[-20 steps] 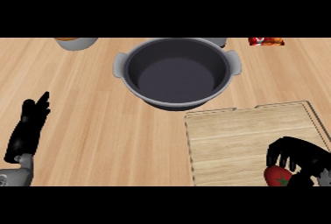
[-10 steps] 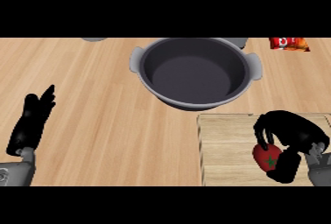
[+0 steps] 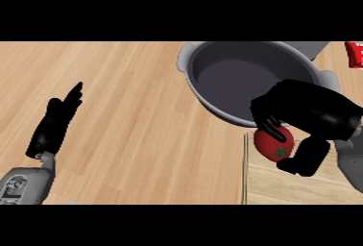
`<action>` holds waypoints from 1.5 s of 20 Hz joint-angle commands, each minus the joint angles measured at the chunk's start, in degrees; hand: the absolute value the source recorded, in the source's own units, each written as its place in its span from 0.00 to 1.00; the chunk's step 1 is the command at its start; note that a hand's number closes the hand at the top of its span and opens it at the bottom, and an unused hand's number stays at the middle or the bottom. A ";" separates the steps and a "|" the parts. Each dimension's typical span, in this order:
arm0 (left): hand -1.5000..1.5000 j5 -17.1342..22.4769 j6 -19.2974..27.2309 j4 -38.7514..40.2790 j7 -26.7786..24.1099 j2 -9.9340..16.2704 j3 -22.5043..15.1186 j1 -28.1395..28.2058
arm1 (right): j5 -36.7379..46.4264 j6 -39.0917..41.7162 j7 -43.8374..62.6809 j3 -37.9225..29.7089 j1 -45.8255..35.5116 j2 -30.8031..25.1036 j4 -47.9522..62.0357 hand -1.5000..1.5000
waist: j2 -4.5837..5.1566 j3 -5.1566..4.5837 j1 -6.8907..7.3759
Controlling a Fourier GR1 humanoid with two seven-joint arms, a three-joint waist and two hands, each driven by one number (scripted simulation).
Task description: Pick the tomato from the tray and place it in the pot
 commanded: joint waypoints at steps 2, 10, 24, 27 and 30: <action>0.50 -0.11 -0.35 -0.07 0.09 -0.99 -1.21 -2.11 | -2.52 -2.01 -12.96 -3.85 -7.62 0.06 2.25 1.00 | 1.19 0.17 0.05; 0.50 -1.07 0.48 0.59 0.45 -0.75 -0.94 -3.09 | -15.05 -4.80 -32.35 -15.42 -13.18 4.41 11.14 1.00 | 1.59 0.15 -1.73; 0.50 -2.42 1.93 2.38 2.32 -1.29 -0.99 -3.52 | -25.64 2.84 -47.83 -17.42 -26.18 -1.47 28.81 1.00 | -0.25 -0.84 -3.71; 0.50 -2.58 2.32 3.11 2.43 -1.64 -0.87 -4.37 | -24.81 3.40 -49.12 -13.74 -28.41 -1.37 30.95 1.00 | -0.48 -0.96 -4.57; 0.50 -2.52 2.08 4.26 2.64 -1.17 -0.38 -4.11 | -24.91 4.63 -49.56 -10.79 -30.94 -2.01 33.08 1.00 | -0.83 -1.03 -5.25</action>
